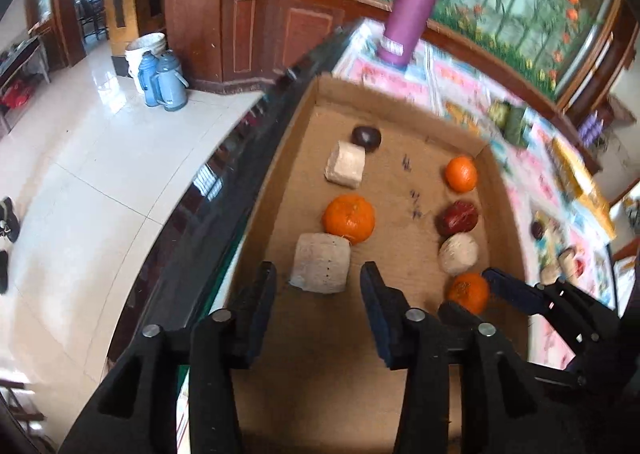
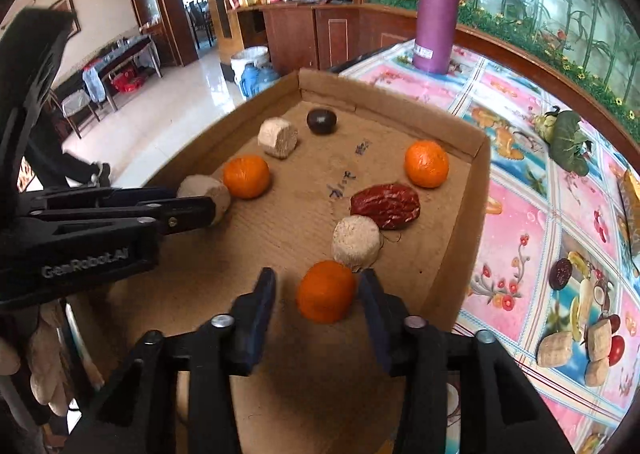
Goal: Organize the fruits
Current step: 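Withdraw both open tools from the tray back over the table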
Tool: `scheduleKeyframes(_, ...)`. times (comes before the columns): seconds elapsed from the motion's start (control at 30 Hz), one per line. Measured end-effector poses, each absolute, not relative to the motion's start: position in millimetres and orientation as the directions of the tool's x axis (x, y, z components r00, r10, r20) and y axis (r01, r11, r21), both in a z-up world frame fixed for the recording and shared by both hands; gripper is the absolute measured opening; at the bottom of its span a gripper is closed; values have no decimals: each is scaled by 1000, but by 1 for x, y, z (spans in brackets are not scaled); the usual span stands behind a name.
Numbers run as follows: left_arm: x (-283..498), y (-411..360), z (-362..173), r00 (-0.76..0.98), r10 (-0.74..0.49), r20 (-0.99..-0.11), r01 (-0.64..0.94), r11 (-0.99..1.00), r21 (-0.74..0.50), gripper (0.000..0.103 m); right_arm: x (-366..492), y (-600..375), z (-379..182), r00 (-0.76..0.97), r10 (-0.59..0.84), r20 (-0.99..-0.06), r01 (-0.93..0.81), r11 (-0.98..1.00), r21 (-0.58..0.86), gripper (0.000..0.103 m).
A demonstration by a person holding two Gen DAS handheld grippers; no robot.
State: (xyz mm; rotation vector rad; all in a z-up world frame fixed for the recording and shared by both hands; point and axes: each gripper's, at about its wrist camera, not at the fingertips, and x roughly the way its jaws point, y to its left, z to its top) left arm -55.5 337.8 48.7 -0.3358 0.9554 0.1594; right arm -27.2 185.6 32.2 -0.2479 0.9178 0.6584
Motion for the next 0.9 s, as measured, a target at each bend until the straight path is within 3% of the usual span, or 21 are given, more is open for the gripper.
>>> scheduleKeyframes(0.1,-75,340,65,626,10,-780,-317,917,-243,55,-35,179,45,462,434,-773,-620,781,68,54)
scheduleKeyframes(0.23,-104,335,81,681,42,-731,-354,892,-279,71,-49,158,63,515,451,-728,-598,798,72,68)
scheduleKeyframes(0.3,-118,327,85,709,41,-704,-358,882,-308,78,-55,140,69,533,465,-707,-570,815,107,69)
scheduleKeyframes(0.63,-140,277,78,737,-20,-675,-288,895,-340,80,-71,46,67,558,506,-658,-361,862,356,72)
scheduleKeyframes(0.9,-146,233,87,757,-47,-651,-187,940,-285,80,-90,6,72,681,393,-617,-247,918,311,75)
